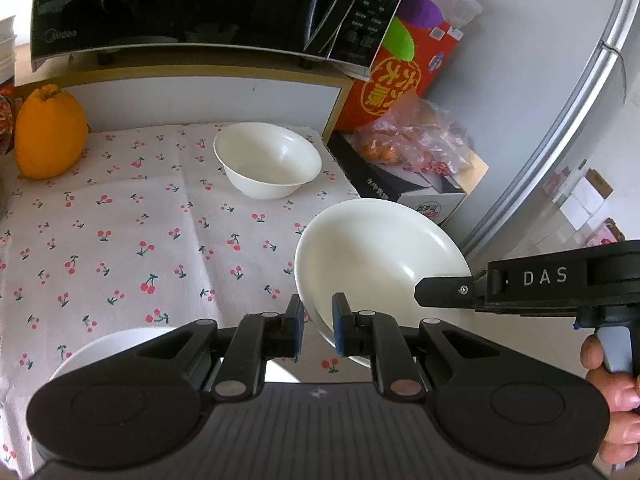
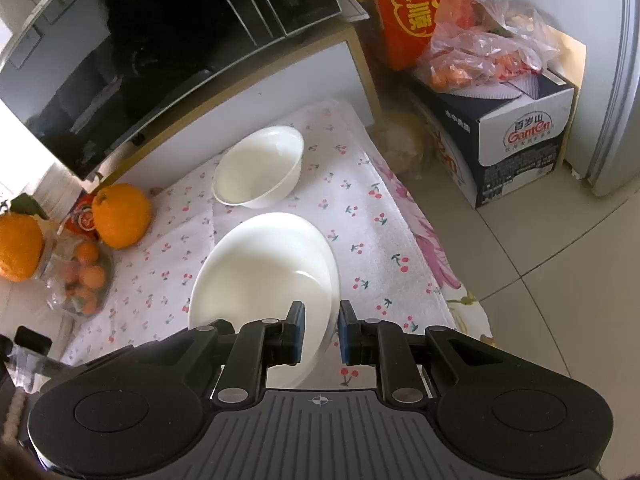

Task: Organize plates and bowls
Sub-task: 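Lift the larger white bowl with both tools and lower it into the first bowl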

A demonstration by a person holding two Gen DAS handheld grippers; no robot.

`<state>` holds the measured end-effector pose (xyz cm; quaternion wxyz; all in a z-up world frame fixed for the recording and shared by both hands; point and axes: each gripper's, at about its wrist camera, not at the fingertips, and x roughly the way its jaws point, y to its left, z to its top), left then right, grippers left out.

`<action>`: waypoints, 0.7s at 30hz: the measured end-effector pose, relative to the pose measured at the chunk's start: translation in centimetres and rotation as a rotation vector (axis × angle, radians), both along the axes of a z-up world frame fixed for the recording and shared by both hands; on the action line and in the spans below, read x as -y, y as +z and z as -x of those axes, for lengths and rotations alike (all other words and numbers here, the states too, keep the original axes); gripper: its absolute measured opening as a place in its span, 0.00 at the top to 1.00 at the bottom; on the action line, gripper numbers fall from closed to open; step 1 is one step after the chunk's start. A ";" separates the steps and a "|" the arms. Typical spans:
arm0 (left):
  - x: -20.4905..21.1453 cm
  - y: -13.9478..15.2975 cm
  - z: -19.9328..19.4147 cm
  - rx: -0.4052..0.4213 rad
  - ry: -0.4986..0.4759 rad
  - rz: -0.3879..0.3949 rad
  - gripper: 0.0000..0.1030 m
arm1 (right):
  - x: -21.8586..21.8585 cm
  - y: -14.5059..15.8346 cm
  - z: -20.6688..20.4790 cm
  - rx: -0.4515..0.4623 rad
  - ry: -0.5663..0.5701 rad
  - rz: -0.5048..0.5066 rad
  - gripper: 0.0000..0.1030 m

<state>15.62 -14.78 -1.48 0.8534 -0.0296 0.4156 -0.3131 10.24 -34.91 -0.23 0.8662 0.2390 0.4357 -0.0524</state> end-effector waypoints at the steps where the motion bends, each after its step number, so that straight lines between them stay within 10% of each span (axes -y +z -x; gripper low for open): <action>1: -0.1 0.1 0.2 0.002 0.000 0.001 0.87 | -0.1 0.1 0.2 0.003 0.002 0.002 0.83; 21: -0.8 2.0 4.7 0.029 -0.041 0.033 0.87 | -0.9 2.8 4.9 0.055 0.046 0.049 0.82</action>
